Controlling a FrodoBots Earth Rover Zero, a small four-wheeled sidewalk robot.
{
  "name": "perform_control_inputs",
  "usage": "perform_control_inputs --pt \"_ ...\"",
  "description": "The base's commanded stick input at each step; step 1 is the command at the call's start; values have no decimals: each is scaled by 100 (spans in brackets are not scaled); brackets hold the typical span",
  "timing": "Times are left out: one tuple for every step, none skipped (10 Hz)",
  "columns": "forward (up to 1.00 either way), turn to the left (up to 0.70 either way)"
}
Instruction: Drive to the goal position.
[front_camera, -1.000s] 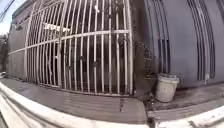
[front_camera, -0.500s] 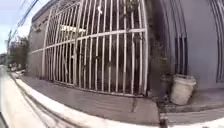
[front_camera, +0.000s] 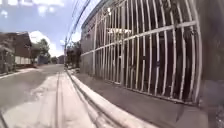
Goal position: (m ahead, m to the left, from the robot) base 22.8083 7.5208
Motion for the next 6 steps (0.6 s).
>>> perform_control_inputs --pt "0 10" --pt "0 0" --pt "0 0" --pt "0 0" --pt "0 0" --pt "0 0"
